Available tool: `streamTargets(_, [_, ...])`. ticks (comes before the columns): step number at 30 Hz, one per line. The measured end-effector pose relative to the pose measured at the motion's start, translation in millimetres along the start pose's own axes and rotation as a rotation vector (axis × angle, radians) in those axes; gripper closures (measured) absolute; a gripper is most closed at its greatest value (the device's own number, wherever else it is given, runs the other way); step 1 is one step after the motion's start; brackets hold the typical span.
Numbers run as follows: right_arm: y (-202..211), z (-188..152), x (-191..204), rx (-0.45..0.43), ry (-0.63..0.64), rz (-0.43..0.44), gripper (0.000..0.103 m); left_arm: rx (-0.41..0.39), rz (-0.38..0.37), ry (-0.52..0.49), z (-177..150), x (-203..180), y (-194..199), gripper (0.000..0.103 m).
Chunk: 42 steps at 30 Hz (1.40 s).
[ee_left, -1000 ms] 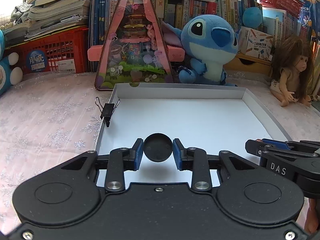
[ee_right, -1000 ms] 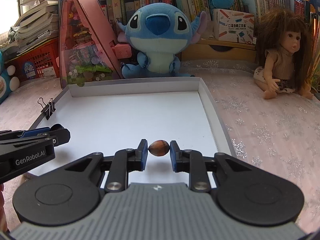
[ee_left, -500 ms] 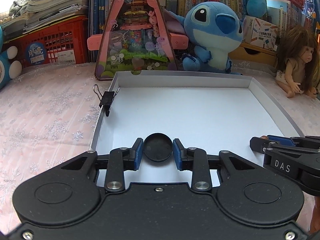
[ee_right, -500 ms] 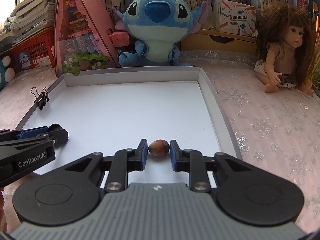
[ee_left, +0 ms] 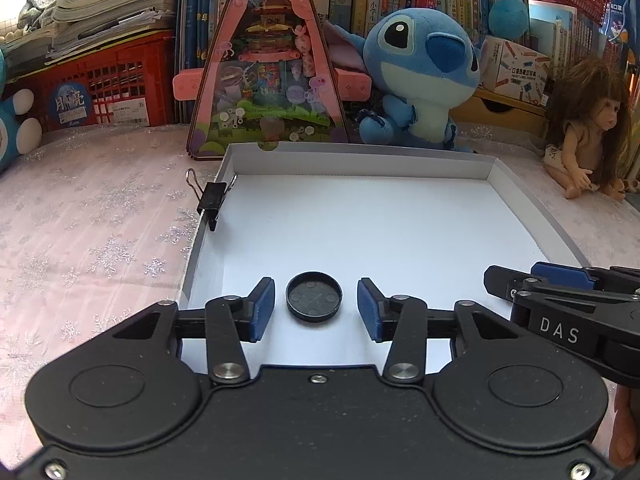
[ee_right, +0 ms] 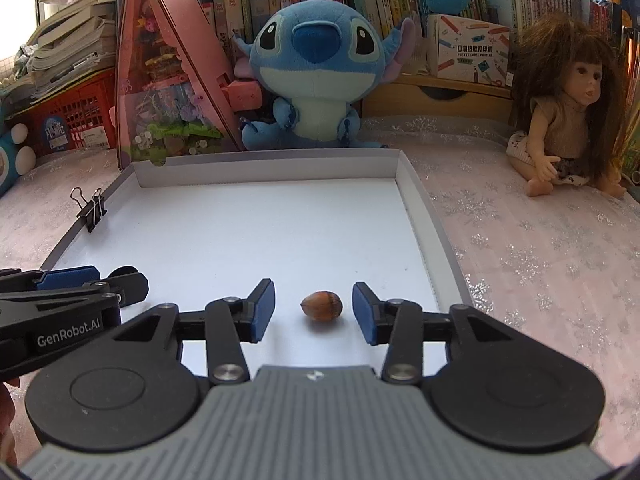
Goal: Organize rigid objects
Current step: 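Open the left tool to drop the lid while the right tool releases the hazelnut into the tray, then withdraw both tools from the tray back toward the remaining objects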
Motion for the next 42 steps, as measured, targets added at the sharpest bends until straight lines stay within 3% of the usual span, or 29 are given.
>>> streamTargets(9, [42.0,4.9,15.1,-0.083,0.112,0.038,0.018,-0.115,-0.033,-0.038,-4.9,19.0,48.6,0.026])
streamTargets(14, [64.9,-0.7,22.7,-0.111,0.166,0.051,0.015,-0.174,-0.066,-0.047,-11.4,26.9,79.2,0.020])
streamTargets(27, [113.5,-28.8,31.7,-0.175,0.210,0.082,0.008,-0.198,-0.136,-0.083,-52.8,27.7,125.7,0.019])
streamTargets(36, [132.9,-52.8,36.1,-0.194,0.239,0.111,0.000,-0.195,-0.140,-0.098,-80.8,31.4,142.3,0.019])
streamTargets(42, [137.0,-69.7,30.7,-0.206,0.257,0.073,0.000,-0.184,-0.149,-0.077,-100.7,37.8,145.9,0.019])
Point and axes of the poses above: each gripper's, at about its wrist camera, not at the fingertips, and y roughly against the way its jaws point, x to its left, z to its top, the point moved 9 cm from there along -y, roughly the way its jaws point, and after that the axes turned 11 degrees about z, right-handed, at the moved point
